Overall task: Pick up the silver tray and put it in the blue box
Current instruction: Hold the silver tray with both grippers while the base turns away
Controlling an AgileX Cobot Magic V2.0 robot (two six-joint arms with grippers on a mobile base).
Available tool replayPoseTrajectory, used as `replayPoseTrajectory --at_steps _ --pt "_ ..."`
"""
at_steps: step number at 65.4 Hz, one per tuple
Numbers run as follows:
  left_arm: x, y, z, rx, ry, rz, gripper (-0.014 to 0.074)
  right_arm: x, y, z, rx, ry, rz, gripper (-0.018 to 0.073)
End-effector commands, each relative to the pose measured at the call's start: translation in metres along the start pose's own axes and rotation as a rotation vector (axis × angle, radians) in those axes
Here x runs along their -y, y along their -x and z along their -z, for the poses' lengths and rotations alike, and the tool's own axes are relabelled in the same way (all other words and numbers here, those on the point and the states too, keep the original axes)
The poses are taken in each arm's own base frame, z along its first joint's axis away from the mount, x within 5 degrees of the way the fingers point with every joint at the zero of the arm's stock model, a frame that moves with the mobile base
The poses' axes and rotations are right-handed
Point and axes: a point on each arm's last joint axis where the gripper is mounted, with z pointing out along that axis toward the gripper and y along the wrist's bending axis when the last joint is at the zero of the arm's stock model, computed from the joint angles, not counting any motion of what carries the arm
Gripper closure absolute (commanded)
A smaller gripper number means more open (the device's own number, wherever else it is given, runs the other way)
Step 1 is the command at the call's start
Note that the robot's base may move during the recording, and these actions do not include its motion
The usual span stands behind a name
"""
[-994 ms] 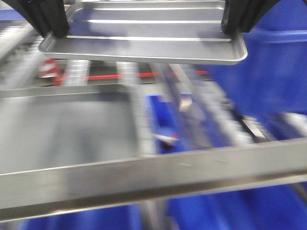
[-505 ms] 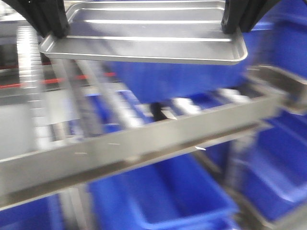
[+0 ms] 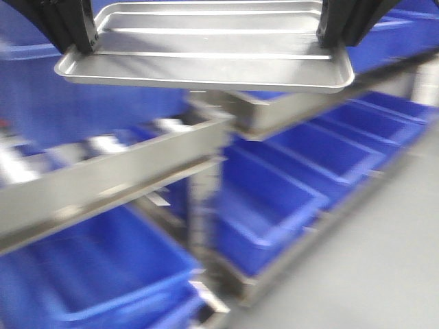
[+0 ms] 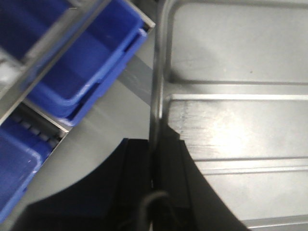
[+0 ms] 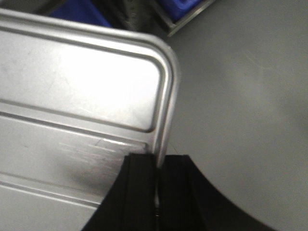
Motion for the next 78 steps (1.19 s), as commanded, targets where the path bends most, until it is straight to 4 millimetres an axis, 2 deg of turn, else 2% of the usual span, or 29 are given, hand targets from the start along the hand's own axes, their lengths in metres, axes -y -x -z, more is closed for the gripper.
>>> replayPoseTrajectory --at_steps 1,78 --pt "0.0003 0.0089 0.0257 0.115 -0.025 -0.009 0.0701 0.0048 0.0089 0.0223 0.09 -0.002 0.033 0.0501" --pt "0.0003 0.0089 0.0257 0.115 -0.025 -0.009 0.0701 0.0048 0.0089 0.0223 0.09 -0.002 0.033 0.0501"
